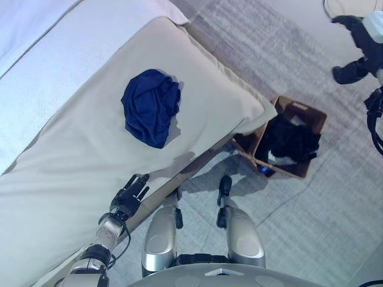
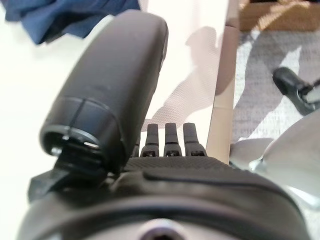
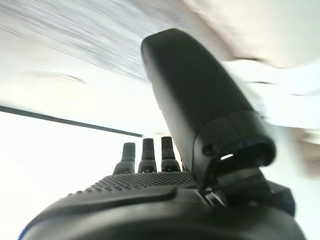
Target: Pick up the clothes from the bed and place them into the basket
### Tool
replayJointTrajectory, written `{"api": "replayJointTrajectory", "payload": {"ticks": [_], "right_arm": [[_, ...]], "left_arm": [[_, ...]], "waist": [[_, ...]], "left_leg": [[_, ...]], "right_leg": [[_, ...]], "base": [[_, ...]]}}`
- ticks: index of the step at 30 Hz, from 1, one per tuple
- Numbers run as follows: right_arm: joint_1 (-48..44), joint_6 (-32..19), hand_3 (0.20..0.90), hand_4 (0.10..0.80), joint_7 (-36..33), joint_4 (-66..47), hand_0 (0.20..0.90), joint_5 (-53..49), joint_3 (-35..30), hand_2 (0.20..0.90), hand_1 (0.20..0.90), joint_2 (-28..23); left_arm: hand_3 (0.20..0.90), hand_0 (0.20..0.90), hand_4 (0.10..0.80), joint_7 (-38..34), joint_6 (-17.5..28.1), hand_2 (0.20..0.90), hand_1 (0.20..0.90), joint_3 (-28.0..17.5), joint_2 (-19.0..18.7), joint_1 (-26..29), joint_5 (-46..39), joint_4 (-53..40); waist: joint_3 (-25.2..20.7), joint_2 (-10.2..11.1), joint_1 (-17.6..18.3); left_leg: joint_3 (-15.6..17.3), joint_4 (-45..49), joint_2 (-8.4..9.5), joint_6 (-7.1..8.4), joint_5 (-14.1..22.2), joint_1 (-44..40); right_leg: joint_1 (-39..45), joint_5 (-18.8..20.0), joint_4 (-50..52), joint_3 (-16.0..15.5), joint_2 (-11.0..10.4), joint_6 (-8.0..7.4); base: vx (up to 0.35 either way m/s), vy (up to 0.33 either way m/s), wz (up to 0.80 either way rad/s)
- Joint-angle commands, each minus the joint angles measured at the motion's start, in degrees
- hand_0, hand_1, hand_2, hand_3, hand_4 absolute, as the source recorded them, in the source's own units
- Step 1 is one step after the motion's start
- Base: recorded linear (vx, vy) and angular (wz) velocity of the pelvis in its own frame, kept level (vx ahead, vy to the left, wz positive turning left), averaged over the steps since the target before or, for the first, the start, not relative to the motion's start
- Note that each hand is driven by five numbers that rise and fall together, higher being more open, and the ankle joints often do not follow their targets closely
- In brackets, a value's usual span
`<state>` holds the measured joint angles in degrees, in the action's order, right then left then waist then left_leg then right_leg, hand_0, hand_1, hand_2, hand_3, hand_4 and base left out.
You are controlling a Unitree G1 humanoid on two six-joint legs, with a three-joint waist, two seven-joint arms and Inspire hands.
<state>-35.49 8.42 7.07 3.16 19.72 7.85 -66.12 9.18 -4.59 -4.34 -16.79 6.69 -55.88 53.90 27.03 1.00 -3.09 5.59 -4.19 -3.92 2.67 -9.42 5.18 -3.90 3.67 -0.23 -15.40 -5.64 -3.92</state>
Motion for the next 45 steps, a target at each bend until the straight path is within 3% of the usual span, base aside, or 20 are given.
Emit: {"api": "replayJointTrajectory", "payload": {"ticks": [1, 7, 15, 22, 27, 30, 32, 34, 35, 37, 40, 42, 45], "right_arm": [[-6.54, -6.19, 0.9, 0.8, -2.42, 0.85, 0.9, 1.2, 6.94, 0.9, 0.9, 5.37], [-16.97, -3.11, 0.9, 0.8, -10.01, 13.41, 0.9, 13.9, 18.43, 0.9, 0.9, 16.29], [-32.42, 9.07, 0.9, 0.8, -4.74, 34.43, 0.9, 14.9, 32.3, 0.9, 0.9, 25.49], [-36.81, 13.13, 0.9, 0.8, -2.75, 47.92, 0.9, 14.03, 34.56, 0.9, 0.9, 30.68], [-38.19, 15.03, 0.9, 0.8, -4.04, 52.7, 0.9, 16.25, 34.67, 0.9, 0.9, 32.03], [-37.77, 19.22, 0.9, 0.8, 5.49, 56.87, 0.9, 18.07, 35.18, 0.9, 0.9, 32.85], [-37.18, 19.21, 0.9, 0.8, 10.34, 59.84, 0.9, 17.07, 36.28, 0.9, 0.9, 33.33], [-37.03, 17.92, 0.54, 0.44, 7.73, 60.49, 0.592, 15.32, 36.37, 0.592, 0.592, 33.53], [-37.48, 16.94, 0.2, 0.1, 4.11, 59.95, 0.3, 13.65, 36.24, 0.3, 0.3, 33.56], [-38.49, 15.48, 0.2, 0.1, -2.56, 58.27, 0.3, 9.53, 35.23, 0.3, 0.3, 33.36], [-40.45, 13.01, 0.2, 0.1, -19.14, 51.82, 0.3, 1.58, 32.42, 0.3, 0.3, 32.04], [-41.24, 10.87, 0.2, 0.1, -30.66, 41.99, 0.3, -0.61, 28.3, 0.3, 0.3, 29.83], [-39.23, 7.75, 0.2, 0.1, -39.7, 30.47, 0.3, -1.3, 20.71, 0.3, 0.3, 26.68]], "left_arm": [[0.9, 0.9, 0.8, -0.51, -0.02, 0.9, 0.9, 3.9, -4.71, -3.57, 7.05, 4.21], [0.9, 0.9, 0.8, 1.51, -0.99, 0.9, 0.9, 5.63, -5.57, -2.08, 9.69, 3.94], [0.9, 0.9, 0.8, 3.12, -1.22, 0.9, 0.9, 10.08, -7.69, 2.31, 8.46, 2.6], [0.9, 0.9, 0.8, 4.32, 0.52, 0.9, 0.9, 10.42, -6.82, 3.4, 5.3, 1.51], [0.9, 0.9, 0.8, 5.96, 1.75, 0.9, 0.9, 10.57, -5.88, 2.3, 2.67, -0.27], [0.9, 0.9, 0.8, 6.83, 2.1, 0.9, 0.9, 10.54, -5.39, 1.52, 1.41, -1.75], [0.9, 0.9, 0.8, 6.78, 1.51, 0.9, 0.9, 11.11, -5.98, 1.91, 0.99, -3.3], [0.9, 0.9, 0.8, 6.42, 1.17, 0.9, 0.9, 11.58, -6.38, 2.44, 0.92, -3.99], [0.9, 0.9, 0.8, 6.29, 1.04, 0.9, 0.9, 11.73, -6.6, 2.62, 0.71, -4.28], [0.9, 0.9, 0.8, 6.16, 1.28, 0.9, 0.9, 11.7, -6.68, 2.48, 0.74, -4.49], [0.9, 0.9, 0.8, 5.32, 2.29, 0.9, 0.9, 11.46, -6.36, 1.2, 0.79, -4.97], [0.9, 0.9, 0.8, 4.19, 3.12, 0.9, 0.9, 10.43, -5.52, -0.01, 1.61, -4.99], [0.9, 0.9, 0.8, 2.98, 3.31, 0.9, 0.9, 8.11, -4.54, -1.11, 3.18, -4.22]], "waist": [[-9.53, 5.04, -5.5], [-7.28, 5.58, -12.53], [-2.24, 3.78, -20.68], [1.86, 1.16, -24.85], [2.77, -0.15, -25.97], [2.77, -0.28, -26.6], [2.77, -0.02, -27.17], [2.77, 0.24, -27.41], [2.77, 0.38, -27.46], [2.77, 0.73, -27.33], [2.77, 1.61, -26.46], [2.77, 2.4, -25.14], [2.77, 3.33, -23.59]], "left_leg": [[-2.03, 8.52, 4.72, -2.89, 11.69, 2.05], [-7.4, 10.94, 6.25, -4.39, 12.09, 4.05], [-12.73, 11.72, 7.53, -4.2, 11.27, 10.6], [-16.02, 12.02, 8.21, -4.04, 8.63, 16.24], [-16.85, 12.18, 8.12, -3.66, 6.84, 20.81], [-17.51, 12.01, 8.0, -3.44, 6.22, 22.7], [-18.08, 11.74, 7.84, -3.36, 5.77, 23.66], [-18.45, 11.68, 7.63, -3.19, 5.58, 23.83], [-18.66, 11.78, 7.6, -3.12, 5.63, 23.86], [-18.81, 12.16, 7.42, -3.01, 5.91, 23.82], [-18.55, 12.27, 6.7, -2.75, 6.61, 22.7], [-17.87, 11.74, 5.95, -2.6, 7.19, 20.75], [-16.74, 10.09, 5.23, -2.58, 7.79, 16.93]], "right_leg": [[0.82, -5.22, 4.29, -3.3, -0.23, -0.11], [2.95, -5.91, 6.29, -6.83, -1.22, -0.54], [0.57, -8.21, 11.14, -12.24, -3.25, 0.27], [-3.82, -10.78, 17.2, -16.43, -4.66, 0.81], [-8.21, -12.09, 20.4, -18.5, -5.04, 0.69], [-9.9, -12.5, 20.91, -19.21, -4.97, 0.74], [-10.47, -12.33, 20.74, -20.05, -4.87, 0.52], [-10.26, -12.17, 20.42, -20.54, -4.57, 0.35], [-10.21, -12.03, 20.27, -20.5, -4.39, 0.33], [-10.05, -11.83, 20.15, -20.29, -4.1, 0.3], [-9.01, -11.37, 19.1, -19.04, -3.19, 0.18], [-7.74, -11.38, 18.31, -17.36, -2.44, 0.18], [-4.84, -11.79, 16.82, -15.02, -1.82, 0.19]], "base": [[0.155, 0.048, 0.45], [0.143, 0.041, 0.53], [0.018, 0.003, 0.55], [-0.002, 0.006, 0.33], [-0.037, 0.007, 0.15], [0.002, -0.03, 0.06], [0.016, -0.098, 0.12], [0.029, -0.103, 0.2], [0.027, -0.095, 0.18], [0.025, -0.08, 0.11], [0.016, -0.068, -0.05], [0.007, -0.041, -0.12], [0.012, -0.04, -0.22]]}}
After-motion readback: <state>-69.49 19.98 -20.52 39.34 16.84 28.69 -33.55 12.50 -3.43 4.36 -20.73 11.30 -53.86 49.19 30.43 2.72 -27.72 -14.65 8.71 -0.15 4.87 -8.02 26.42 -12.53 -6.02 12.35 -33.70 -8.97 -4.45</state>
